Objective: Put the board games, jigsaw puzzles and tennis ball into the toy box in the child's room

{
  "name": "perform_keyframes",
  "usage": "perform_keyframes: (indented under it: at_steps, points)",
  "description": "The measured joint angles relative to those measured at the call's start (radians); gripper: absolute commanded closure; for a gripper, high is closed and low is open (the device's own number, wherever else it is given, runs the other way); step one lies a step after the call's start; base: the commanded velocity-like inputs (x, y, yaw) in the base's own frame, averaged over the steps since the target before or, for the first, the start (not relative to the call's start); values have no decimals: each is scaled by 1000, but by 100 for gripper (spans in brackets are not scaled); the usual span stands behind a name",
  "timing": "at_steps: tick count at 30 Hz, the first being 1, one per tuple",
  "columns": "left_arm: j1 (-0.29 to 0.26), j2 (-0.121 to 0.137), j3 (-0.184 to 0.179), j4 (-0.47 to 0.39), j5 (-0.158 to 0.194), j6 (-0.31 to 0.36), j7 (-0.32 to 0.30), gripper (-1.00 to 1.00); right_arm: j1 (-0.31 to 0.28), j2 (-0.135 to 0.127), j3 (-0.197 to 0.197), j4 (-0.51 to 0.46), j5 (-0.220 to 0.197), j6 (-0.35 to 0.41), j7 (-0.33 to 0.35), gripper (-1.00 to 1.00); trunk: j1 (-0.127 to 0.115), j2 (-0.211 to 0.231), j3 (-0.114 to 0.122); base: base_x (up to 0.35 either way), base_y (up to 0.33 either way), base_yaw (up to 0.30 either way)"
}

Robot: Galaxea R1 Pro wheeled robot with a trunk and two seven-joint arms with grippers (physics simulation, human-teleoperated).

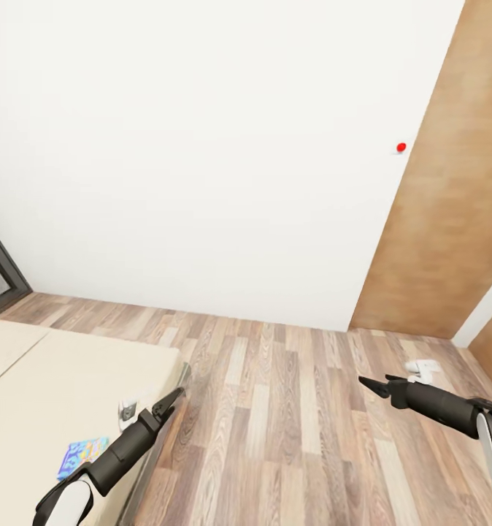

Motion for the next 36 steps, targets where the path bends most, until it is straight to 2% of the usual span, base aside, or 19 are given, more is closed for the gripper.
perform_keyframes:
  at_steps: [13,28,36]
  points:
    - [2,0,0,0,0,-2,-9,-100,0,0,19,7,-2,0,-21,-100,0,0,-7,43,0,280]
    - [5,0,0,0,-1,-3,-26,-100,8,1,35,-5,-4,1,-21,-100,-1,0,-10,276,0,94]
    - [6,0,0,0,-2,-3,-27,-100,10,1,37,-10,-4,1,-20,-100,-1,0,-9,323,0,206]
